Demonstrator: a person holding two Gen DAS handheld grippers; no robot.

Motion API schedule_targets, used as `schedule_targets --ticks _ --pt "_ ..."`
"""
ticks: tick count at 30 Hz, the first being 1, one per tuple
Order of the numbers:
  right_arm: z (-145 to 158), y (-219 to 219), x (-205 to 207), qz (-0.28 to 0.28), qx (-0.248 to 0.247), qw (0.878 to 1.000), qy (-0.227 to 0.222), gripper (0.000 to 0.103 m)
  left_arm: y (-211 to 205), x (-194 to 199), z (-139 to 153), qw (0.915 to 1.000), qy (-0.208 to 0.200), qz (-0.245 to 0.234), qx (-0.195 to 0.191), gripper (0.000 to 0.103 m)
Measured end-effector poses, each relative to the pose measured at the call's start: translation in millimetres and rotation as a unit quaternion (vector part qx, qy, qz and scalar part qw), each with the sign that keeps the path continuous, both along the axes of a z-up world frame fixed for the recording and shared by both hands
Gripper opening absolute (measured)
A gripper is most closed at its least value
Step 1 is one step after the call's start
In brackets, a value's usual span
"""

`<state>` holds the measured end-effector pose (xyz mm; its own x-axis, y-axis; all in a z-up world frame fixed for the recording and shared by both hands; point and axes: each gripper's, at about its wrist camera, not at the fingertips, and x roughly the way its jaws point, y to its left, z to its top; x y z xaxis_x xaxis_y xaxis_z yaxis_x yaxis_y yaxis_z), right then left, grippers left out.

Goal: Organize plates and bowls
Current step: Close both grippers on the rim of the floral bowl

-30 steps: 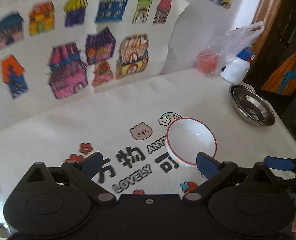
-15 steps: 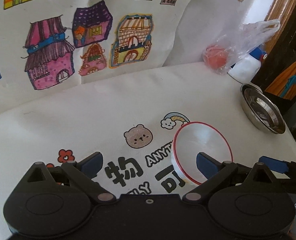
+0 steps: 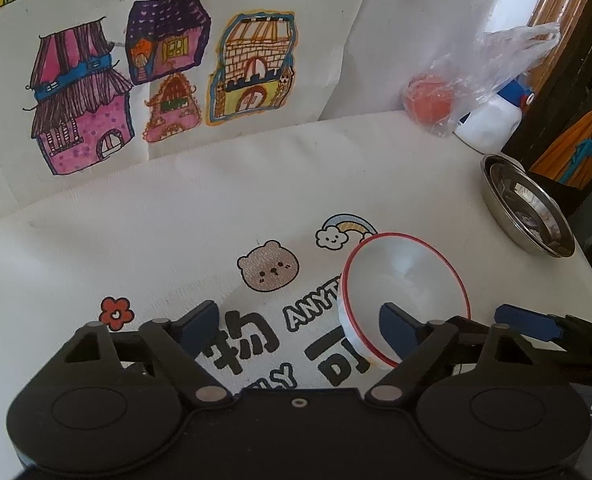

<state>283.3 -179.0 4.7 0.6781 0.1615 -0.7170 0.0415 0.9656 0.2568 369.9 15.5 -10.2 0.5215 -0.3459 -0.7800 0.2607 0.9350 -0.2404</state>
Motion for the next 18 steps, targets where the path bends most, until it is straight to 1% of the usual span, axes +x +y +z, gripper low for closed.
schedule_targets --ticks 3,4,6,8,11,14,18 --pt "-1.6 -0.2 1.0 0.005 0.018 1.000 0.001 0.073 0.9 -0.9 0.5 1.0000 -0.001 0.001 -0.002 0.079" --pt "-2.8 -1.1 1.5 0.006 0.030 1.000 0.003 0.070 0.9 -1.6 0.6 1.0000 -0.003 0.001 -0.001 0.075" --pt "-5.6 -2.4 3.1 0.006 0.056 0.998 0.009 0.064 0.1 -3.5 1.3 1.0000 -0.005 -0.002 0.000 0.072" --pt "-7.8 -3.4 4.0 0.004 0.072 0.997 0.013 0.056 -0.8 -5.1 2.3 1.0000 -0.004 -0.008 -0.004 0.063" --pt "-8.0 -3.2 3.1 0.003 0.083 0.996 0.013 0.048 -2.5 -6.4 3.4 0.9998 0.000 -0.017 -0.010 0.054" --pt "-7.4 -2.0 2.2 0.005 0.089 0.996 0.015 0.039 -4.1 -7.7 4.1 0.9996 0.001 -0.024 -0.014 0.046" --pt "-6.7 0.8 0.4 0.007 0.093 0.996 0.017 0.033 -5.0 -10.0 3.5 0.9995 0.002 -0.025 -0.017 0.042"
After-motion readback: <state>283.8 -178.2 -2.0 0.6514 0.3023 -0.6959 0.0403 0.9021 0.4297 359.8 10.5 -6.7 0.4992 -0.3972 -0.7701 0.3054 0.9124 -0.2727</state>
